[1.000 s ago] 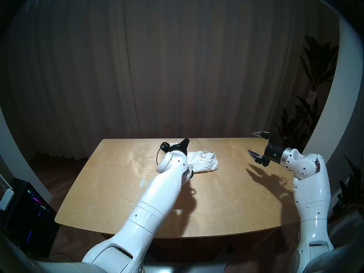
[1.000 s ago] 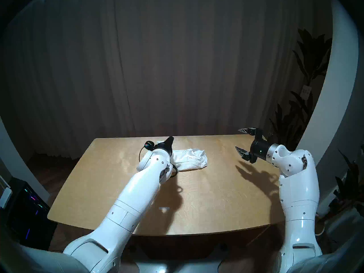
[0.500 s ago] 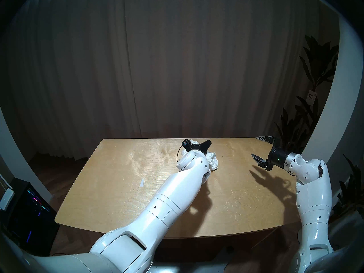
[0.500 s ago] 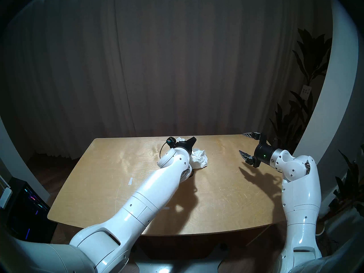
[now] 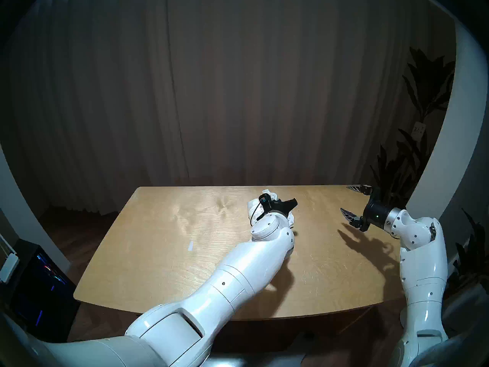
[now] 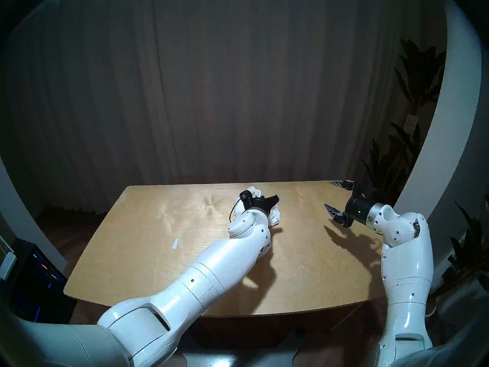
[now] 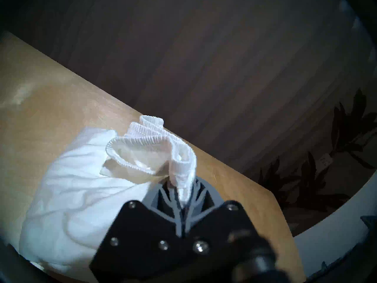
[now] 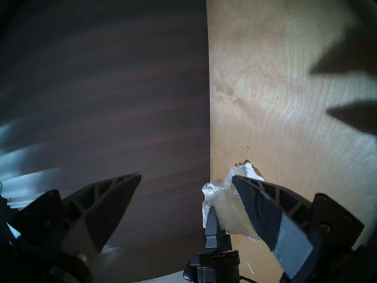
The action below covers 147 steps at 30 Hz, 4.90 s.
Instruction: Fold the pants in half lengthwise, then in half again, and set them down flat
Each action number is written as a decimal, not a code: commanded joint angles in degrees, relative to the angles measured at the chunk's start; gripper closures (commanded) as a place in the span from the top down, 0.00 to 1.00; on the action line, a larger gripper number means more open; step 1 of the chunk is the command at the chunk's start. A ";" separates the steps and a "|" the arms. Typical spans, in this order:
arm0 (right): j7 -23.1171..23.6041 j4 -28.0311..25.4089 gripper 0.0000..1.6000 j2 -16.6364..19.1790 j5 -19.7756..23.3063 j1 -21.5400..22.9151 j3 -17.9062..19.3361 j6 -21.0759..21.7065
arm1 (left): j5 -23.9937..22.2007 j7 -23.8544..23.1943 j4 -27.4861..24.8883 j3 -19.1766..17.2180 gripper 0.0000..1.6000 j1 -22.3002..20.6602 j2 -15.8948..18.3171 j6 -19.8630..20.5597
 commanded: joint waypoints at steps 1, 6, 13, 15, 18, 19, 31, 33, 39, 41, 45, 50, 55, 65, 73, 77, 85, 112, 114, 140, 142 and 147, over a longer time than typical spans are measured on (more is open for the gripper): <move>1.16 -0.70 1.00 -0.04 0.10 0.35 0.44 0.68 | 4.63 -3.93 4.21 4.23 0.00 -2.41 -0.64 -2.93; 1.06 -0.83 1.00 -0.07 0.12 0.20 0.52 0.85 | 8.56 -6.37 9.25 7.84 0.00 -3.43 -0.75 -5.37; 1.12 -0.68 1.00 -0.05 0.07 0.17 0.85 1.08 | 15.93 -8.63 16.90 13.98 0.11 -5.01 -1.25 -9.97; 1.06 -0.55 1.00 -0.05 0.07 0.22 0.92 1.18 | 18.74 -8.86 19.26 16.05 0.34 -5.70 -1.38 -12.07; 1.04 -0.58 1.00 -0.08 0.07 0.27 0.94 1.22 | 20.31 -8.74 20.34 17.20 0.42 -6.34 -1.39 -12.53; 1.08 -0.56 1.00 -0.11 0.05 0.29 0.96 1.25 | 20.84 -8.87 21.15 17.47 0.54 -6.53 -1.64 -13.52; 1.19 -0.37 1.00 -0.34 -0.26 0.92 0.70 1.29 | 22.72 -9.54 17.93 19.28 1.00 -6.03 -0.21 -13.01; 1.31 -0.16 1.00 -0.39 -0.40 1.05 0.60 1.37 | 22.12 -10.02 15.63 19.21 1.00 -5.28 0.64 -12.26; 0.80 -0.38 1.00 -0.67 -0.09 1.67 -0.23 1.29 | 11.82 -9.97 10.43 10.93 1.00 -2.48 -1.42 -12.15; 0.72 -0.39 1.00 -0.64 -0.23 1.83 -0.71 1.41 | 9.94 -9.85 8.73 9.07 1.00 -3.30 -1.24 -13.43; 0.54 -0.32 1.00 -0.47 -0.75 2.05 -1.59 1.45 | 6.76 -10.15 6.24 6.26 1.00 -5.56 0.32 -16.72; 0.66 -0.33 1.00 -0.68 -1.24 2.66 -2.72 1.33 | 5.01 -10.30 2.44 1.94 1.00 -7.48 4.00 -20.25; 1.39 -1.29 1.00 -0.87 -2.98 4.63 -4.14 1.02 | 6.62 -9.20 -0.31 -2.40 1.00 -7.71 9.15 -23.63; 2.52 -4.08 1.00 -0.94 -7.77 9.07 -8.39 1.73 | 7.77 -7.28 0.13 -11.04 1.00 -5.91 15.65 -25.05; 3.52 -5.34 1.00 -0.54 -13.04 12.63 -12.31 2.45 | 8.93 -6.60 0.26 -15.07 1.00 -3.79 21.36 -25.18; 3.92 -5.35 1.00 0.25 -16.05 14.24 -13.86 2.95 | 9.17 -6.56 0.09 -15.69 1.00 -2.70 23.87 -24.99; 4.54 -3.91 1.00 1.48 -22.28 16.20 -16.80 3.39 | 10.41 -7.97 -0.75 -15.96 1.00 -0.53 27.40 -24.76; 10.32 5.64 1.00 2.32 -42.72 20.76 -26.72 -2.46 | 12.89 -14.00 -6.45 -15.03 1.00 3.61 34.26 -21.56; 11.02 6.01 1.00 2.37 -43.87 21.24 -27.39 -3.01 | 12.97 -14.38 -6.75 -14.85 1.00 3.69 34.58 -20.85; 24.47 10.71 1.00 4.62 -59.18 25.10 -37.23 -10.91 | 12.72 -18.21 -11.02 -13.57 1.00 4.41 38.63 -11.70; 25.80 10.82 1.00 4.80 -60.41 25.40 -38.06 -11.71 | 12.65 -18.51 -11.41 -13.53 1.00 4.58 38.96 -10.83; 29.71 11.11 1.00 5.55 -63.70 25.87 -40.19 -14.30 | 12.33 -19.44 -12.58 -13.46 1.00 5.07 39.86 -8.15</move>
